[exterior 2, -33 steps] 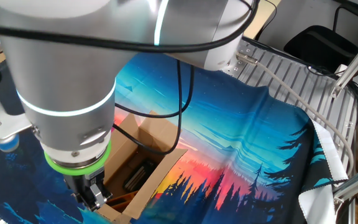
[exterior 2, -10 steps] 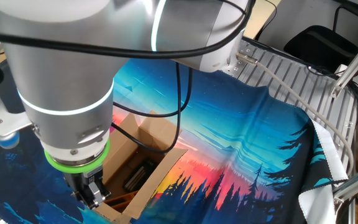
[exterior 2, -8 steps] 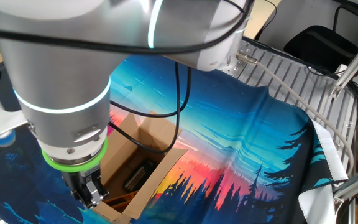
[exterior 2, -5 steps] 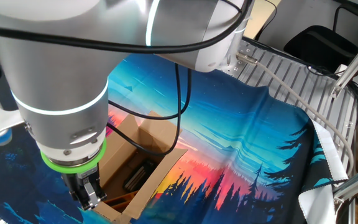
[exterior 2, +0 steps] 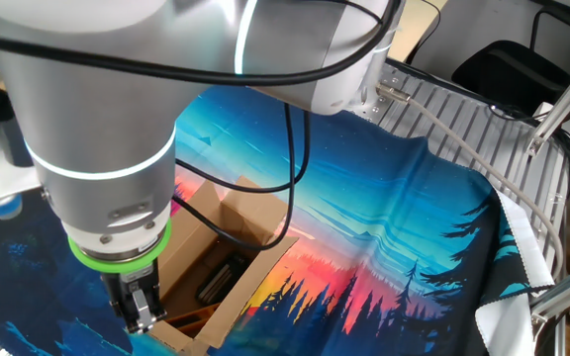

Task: Cover the box

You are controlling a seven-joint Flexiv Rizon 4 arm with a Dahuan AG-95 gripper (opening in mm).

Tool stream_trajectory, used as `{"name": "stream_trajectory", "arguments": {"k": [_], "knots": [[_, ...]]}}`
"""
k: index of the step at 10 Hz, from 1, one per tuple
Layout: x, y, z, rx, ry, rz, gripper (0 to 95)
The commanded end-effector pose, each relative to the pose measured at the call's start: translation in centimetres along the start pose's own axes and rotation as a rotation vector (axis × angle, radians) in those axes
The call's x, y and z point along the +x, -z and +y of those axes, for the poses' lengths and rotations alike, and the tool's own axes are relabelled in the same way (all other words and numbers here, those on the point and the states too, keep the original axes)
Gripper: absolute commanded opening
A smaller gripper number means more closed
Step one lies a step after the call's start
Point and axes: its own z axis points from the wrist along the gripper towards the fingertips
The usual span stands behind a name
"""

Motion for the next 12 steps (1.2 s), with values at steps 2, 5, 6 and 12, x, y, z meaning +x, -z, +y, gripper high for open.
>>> {"name": "stream_trajectory", "arguments": {"k": [2,5,6,12], "knots": [[-0.1,-0.3,0.0,-0.002,-0.145,0.001,38.0],[-0.1,-0.6,0.1,-0.003,-0.245,0.003,38.0],[-0.1,-0.6,0.1,-0.004,-0.280,0.004,38.0],[-0.1,-1.3,0.0,-0.029,-0.546,-0.019,38.0]]}}
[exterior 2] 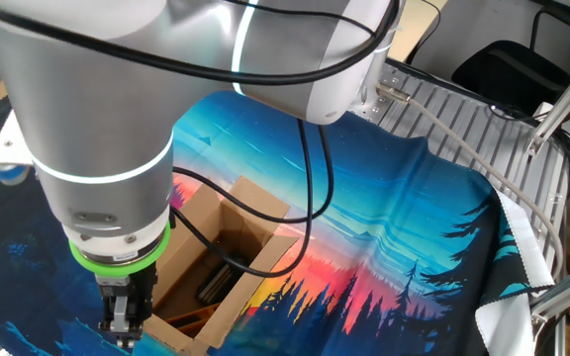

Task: Cover the box

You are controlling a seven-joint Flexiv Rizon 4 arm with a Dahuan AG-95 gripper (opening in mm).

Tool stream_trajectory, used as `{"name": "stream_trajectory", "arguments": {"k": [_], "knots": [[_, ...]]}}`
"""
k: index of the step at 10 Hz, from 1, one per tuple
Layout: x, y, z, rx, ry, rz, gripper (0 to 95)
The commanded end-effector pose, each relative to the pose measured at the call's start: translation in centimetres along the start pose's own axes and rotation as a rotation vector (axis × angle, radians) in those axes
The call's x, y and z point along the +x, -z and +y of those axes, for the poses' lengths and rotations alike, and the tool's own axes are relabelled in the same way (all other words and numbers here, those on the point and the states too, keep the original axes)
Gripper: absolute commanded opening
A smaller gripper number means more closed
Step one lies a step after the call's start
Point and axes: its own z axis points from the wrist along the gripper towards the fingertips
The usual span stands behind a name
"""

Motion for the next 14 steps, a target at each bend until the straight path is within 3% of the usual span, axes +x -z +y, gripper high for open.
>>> {"name": "stream_trajectory", "arguments": {"k": [1,2,3,5,6,14], "knots": [[-0.03,-0.59,-0.18,-0.020,-0.107,-0.017,38.0],[-0.06,-0.82,-0.22,-0.018,-0.123,-0.022,38.0],[-0.05,-0.98,-0.23,-0.017,-0.130,-0.025,19.0],[-0.04,-1.01,-0.23,-0.015,-0.134,-0.024,19.0],[-0.04,-1.01,-0.23,-0.013,-0.133,-0.023,0.0],[0.31,-0.93,-0.03,0.007,-0.163,-0.024,0.0]]}}
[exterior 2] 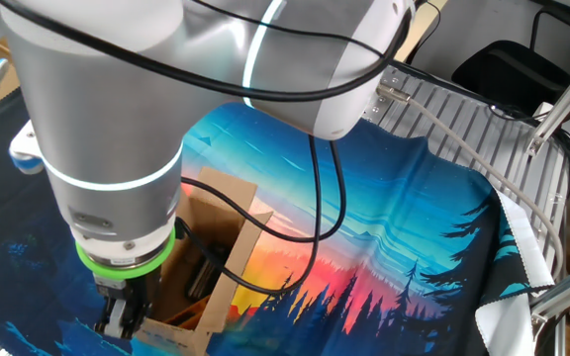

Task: Cover the box

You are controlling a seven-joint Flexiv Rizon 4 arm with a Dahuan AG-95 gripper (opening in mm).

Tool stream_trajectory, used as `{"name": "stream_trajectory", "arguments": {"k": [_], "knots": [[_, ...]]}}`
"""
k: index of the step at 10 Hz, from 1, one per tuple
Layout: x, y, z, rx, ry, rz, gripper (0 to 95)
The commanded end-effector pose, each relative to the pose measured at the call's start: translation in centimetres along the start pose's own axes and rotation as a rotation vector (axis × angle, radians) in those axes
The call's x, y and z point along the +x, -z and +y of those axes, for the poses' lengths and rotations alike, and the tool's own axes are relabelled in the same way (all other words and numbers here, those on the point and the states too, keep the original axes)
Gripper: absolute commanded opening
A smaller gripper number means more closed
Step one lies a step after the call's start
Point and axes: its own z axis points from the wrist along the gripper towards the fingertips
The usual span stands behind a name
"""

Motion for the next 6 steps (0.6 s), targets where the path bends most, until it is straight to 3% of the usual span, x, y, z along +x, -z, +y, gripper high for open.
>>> {"name": "stream_trajectory", "arguments": {"k": [1,4,6], "knots": [[0.2,0.0,0.0,0.016,0.053,-0.005,0.0],[-0.1,1.1,0.1,0.063,0.154,0.007,0.0],[-0.4,0.0,-0.2,0.064,0.184,-0.007,0.0]]}}
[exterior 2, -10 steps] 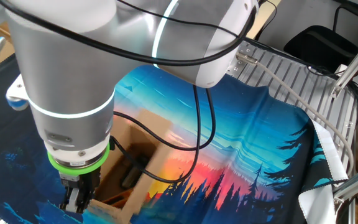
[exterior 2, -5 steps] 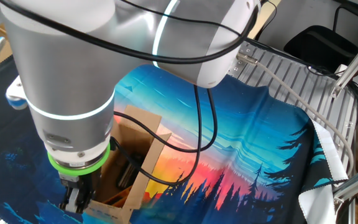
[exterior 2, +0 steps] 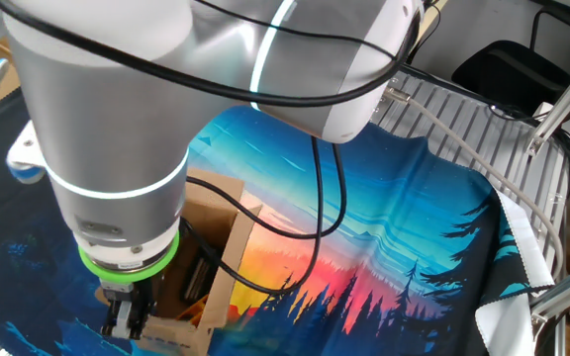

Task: Cover the box

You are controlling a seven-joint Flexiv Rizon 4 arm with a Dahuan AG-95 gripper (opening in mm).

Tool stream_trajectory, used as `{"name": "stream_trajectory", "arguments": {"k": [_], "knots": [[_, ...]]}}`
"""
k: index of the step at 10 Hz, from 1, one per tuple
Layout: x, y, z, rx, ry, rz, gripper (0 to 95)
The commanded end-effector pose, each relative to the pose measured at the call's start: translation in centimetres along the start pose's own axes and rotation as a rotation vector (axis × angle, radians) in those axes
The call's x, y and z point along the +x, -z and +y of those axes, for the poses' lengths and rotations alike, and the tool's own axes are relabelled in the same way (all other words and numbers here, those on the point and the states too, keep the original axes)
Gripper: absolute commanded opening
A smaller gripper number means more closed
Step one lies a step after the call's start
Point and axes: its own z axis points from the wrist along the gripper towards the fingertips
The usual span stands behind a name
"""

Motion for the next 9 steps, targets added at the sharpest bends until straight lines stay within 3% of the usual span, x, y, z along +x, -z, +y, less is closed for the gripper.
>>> {"name": "stream_trajectory", "arguments": {"k": [1,2,4,5,6,8,9], "knots": [[-0.5,-1.5,-0.1,-0.001,0.041,-0.012,0.0],[-1.0,-2.5,-0.4,-0.015,0.059,-0.014,0.0],[-1.5,-2.7,-0.7,-0.019,0.082,-0.009,0.0],[-1.5,-2.7,-0.7,-0.022,0.081,-0.012,19.0],[-1.4,-2.7,-0.7,-0.021,0.083,-0.012,19.0],[-1.4,-2.7,-0.6,-0.021,0.080,-0.012,57.0],[-1.3,-3.0,-0.6,-0.024,0.068,-0.013,57.0]]}}
